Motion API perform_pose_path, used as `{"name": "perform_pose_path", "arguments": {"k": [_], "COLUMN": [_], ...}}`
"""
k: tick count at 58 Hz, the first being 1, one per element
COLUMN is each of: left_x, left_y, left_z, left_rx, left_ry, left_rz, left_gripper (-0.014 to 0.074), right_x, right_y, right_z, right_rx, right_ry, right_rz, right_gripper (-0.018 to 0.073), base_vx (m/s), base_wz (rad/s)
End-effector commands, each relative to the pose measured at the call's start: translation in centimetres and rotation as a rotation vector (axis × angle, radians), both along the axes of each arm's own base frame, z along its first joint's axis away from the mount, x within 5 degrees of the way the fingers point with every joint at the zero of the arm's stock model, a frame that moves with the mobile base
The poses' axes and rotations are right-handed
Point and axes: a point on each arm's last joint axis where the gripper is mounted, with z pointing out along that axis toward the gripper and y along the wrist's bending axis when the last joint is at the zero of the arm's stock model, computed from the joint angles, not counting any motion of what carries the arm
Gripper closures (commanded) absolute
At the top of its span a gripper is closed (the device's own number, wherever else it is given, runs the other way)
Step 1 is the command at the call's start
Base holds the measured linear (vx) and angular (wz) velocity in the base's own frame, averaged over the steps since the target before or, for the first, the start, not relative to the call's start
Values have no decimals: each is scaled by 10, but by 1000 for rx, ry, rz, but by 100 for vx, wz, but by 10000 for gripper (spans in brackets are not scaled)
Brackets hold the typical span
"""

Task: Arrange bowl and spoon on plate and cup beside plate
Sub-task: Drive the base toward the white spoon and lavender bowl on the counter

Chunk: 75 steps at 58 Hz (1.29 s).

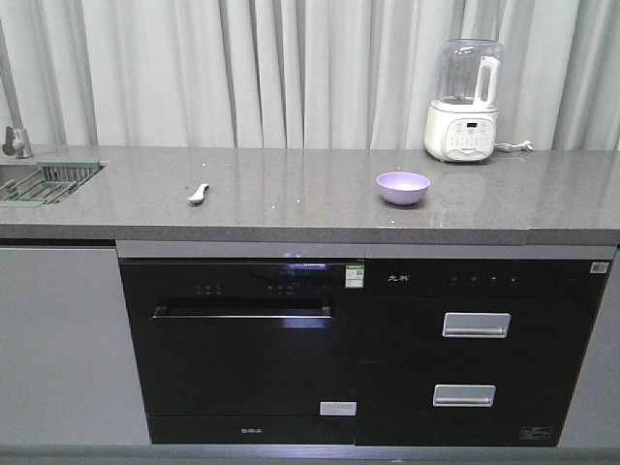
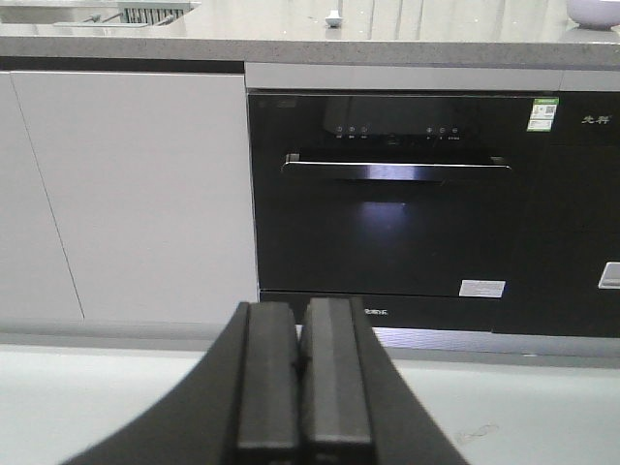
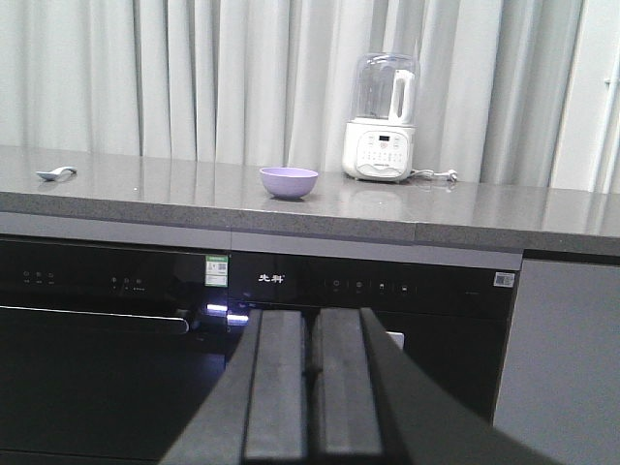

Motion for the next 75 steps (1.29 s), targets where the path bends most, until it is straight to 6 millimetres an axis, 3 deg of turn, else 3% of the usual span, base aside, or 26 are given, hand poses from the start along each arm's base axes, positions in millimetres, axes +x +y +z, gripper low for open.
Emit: {"name": "perform_pose_path", "arguments": {"k": [1,75], "left_x": [1,1], "left_y": [0,0], "left_z": [2,2], "left_rx": [-13,-13], "left_ry": [-77,-77], "left_rz": [6,6], "left_gripper": [602,602], "right_x": [-2,-2], "right_y": [0,0], "right_z": [3,3], "right_rx": [-11,-11], "right_ry": [-90,-90], "right_rz": [1,1], "right_gripper": [568,568], "base_vx": [0,1], "base_wz": [0,-1]}}
